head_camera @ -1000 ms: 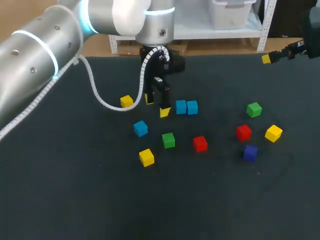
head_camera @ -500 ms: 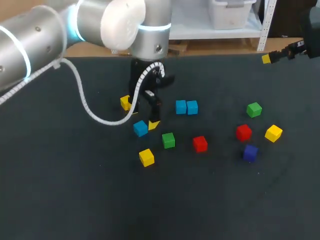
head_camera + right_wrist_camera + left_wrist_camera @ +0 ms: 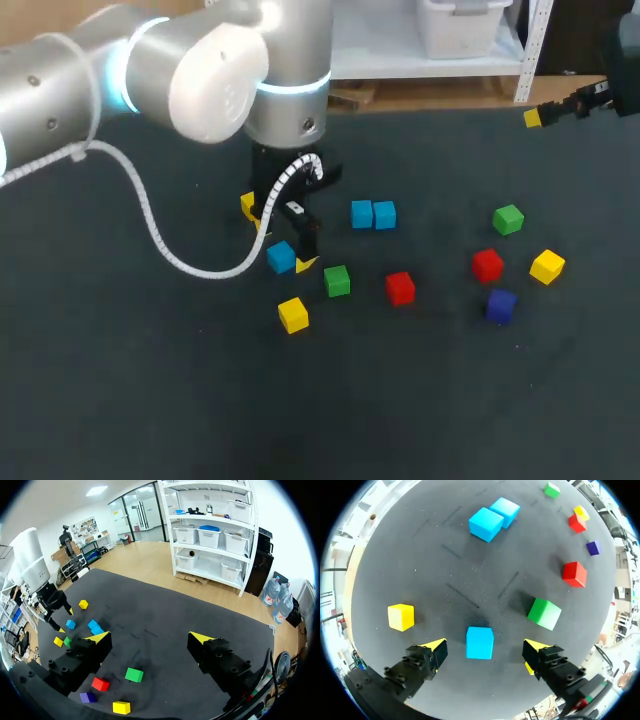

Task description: Place the blue cubes, place green cubes on the blue cubes, place the yellow cubes on the green cubes, then place the red cubes on the yellow cubes, and place purple cube on the red cubes.

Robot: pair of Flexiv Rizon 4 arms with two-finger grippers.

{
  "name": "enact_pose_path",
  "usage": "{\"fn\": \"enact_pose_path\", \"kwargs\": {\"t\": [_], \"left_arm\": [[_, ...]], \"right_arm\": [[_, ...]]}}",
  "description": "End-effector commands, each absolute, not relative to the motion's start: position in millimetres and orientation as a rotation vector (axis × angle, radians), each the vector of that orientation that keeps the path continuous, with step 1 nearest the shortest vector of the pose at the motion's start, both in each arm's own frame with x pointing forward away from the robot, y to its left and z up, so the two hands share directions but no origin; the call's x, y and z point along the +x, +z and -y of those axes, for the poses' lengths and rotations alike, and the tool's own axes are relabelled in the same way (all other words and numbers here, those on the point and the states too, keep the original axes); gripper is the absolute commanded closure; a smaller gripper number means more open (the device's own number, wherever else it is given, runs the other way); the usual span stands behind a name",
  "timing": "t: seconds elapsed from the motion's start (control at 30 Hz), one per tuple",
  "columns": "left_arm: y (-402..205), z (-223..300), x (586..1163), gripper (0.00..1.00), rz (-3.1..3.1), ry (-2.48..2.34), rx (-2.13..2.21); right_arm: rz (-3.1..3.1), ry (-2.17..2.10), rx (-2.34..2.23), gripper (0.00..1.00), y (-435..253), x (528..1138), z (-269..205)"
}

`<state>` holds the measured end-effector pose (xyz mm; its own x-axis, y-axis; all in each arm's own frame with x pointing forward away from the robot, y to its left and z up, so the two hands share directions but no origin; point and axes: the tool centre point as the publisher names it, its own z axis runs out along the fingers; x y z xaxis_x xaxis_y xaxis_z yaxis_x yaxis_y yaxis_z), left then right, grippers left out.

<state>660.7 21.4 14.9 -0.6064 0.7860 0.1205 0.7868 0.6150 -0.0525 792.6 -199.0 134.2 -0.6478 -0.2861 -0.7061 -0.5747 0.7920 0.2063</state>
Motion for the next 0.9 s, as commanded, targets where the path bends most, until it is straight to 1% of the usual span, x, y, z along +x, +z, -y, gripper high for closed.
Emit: {"fn": "enact_pose_path", "kwargs": {"t": [0.03,0.1,0.23,0.33,0.47,0.6,0.67,0.73,0.77,0.8,0.83,0.87,0.9], "left_arm": [[13,-26,656,0.05,2.862,0.116,-1.369],[12,-26,657,0.08,2.863,0.126,-1.364],[9,-26,661,0.06,2.866,0.117,-1.360],[8,-25,663,0.09,2.863,0.119,-1.362],[5,-24,664,0.10,2.854,0.112,-1.367],[2,-24,665,0.15,2.833,0.099,-1.359],[0,-25,665,0.20,2.830,0.091,-1.355],[-1,-26,666,0.23,2.827,0.085,-1.349],[-1,-26,666,0.26,2.828,0.085,-1.347],[-1,-26,666,0.32,2.829,0.083,-1.346],[-1,-26,667,0.43,2.831,0.075,-1.344],[-2,-26,667,0.51,2.831,0.072,-1.344],[-2,-26,667,0.54,2.831,0.071,-1.344]], "right_arm": [[-2.292,0.554,-0.636,0.00,133,794,199],[-2.292,0.554,-0.636,0.00,133,794,199],[-2.292,0.554,-0.636,0.00,133,794,199],[-2.292,0.554,-0.636,0.00,133,794,199],[-2.292,0.554,-0.636,0.00,133,794,199],[-2.292,0.554,-0.636,0.00,133,794,199],[-2.292,0.554,-0.636,0.00,133,794,199],[-2.292,0.554,-0.636,0.00,133,794,199],[-2.292,0.554,-0.636,0.00,133,794,199],[-2.292,0.554,-0.636,0.00,133,794,199],[-2.292,0.554,-0.636,0.00,133,794,199],[-2.292,0.554,-0.636,0.00,133,794,199],[-2.292,0.554,-0.636,0.00,133,794,199]]}}
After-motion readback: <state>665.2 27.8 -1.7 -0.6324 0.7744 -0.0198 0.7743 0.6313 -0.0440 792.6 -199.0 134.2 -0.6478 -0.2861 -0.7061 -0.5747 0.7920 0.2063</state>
